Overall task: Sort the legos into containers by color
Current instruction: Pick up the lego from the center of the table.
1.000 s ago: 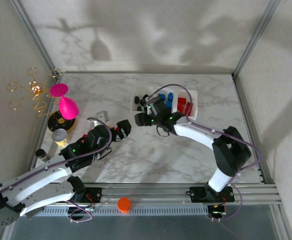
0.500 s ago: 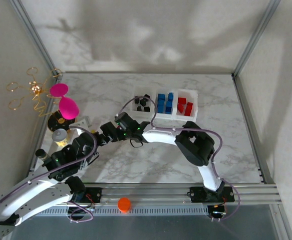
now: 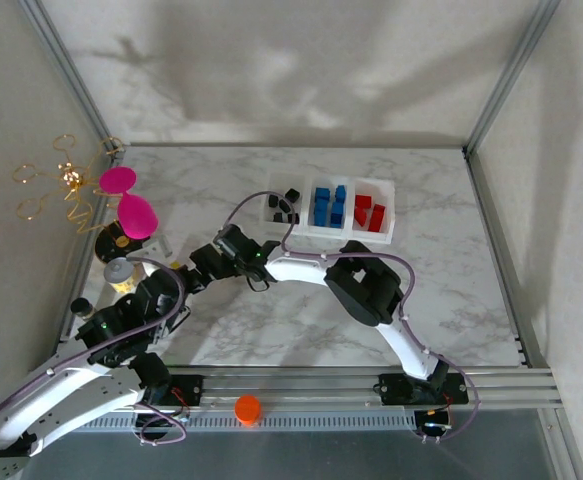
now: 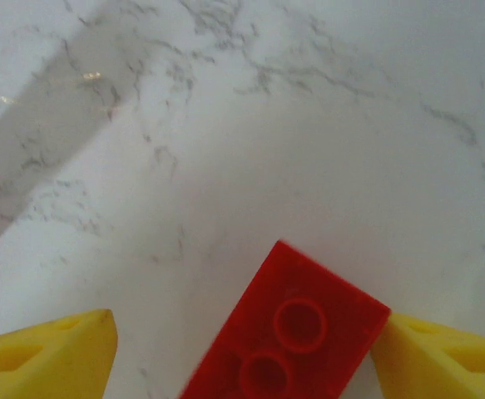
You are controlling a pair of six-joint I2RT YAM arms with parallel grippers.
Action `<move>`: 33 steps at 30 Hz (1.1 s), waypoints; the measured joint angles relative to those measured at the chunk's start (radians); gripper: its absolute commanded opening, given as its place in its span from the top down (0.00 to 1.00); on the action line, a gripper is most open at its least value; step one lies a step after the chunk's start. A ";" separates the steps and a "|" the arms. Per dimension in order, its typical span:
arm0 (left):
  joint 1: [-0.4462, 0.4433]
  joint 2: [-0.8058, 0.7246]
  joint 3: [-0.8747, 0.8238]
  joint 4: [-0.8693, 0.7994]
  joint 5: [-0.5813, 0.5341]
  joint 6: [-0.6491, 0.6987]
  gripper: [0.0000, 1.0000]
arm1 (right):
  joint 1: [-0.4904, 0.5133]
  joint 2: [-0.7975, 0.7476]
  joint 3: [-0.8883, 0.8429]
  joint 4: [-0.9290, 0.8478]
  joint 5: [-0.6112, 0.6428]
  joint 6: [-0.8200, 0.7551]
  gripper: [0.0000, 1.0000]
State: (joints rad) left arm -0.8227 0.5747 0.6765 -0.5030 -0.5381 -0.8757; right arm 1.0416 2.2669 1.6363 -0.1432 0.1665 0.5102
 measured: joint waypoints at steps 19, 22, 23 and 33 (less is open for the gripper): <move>0.003 0.050 0.000 -0.002 -0.012 -0.009 0.00 | 0.000 -0.024 -0.037 -0.055 0.101 -0.066 0.73; 0.003 0.062 0.000 -0.002 -0.009 -0.009 0.00 | 0.000 -0.051 -0.072 -0.059 0.091 -0.069 0.76; 0.003 0.062 0.000 -0.002 -0.008 -0.009 0.01 | -0.002 -0.069 -0.092 -0.059 0.082 -0.069 0.77; 0.004 0.077 0.023 0.029 0.046 0.002 0.00 | -0.122 -0.429 -0.364 -0.036 0.015 -0.046 0.78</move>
State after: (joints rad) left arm -0.8188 0.6518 0.6998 -0.4740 -0.4923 -0.8738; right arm 0.9199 1.8378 1.2728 -0.1791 0.1818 0.4644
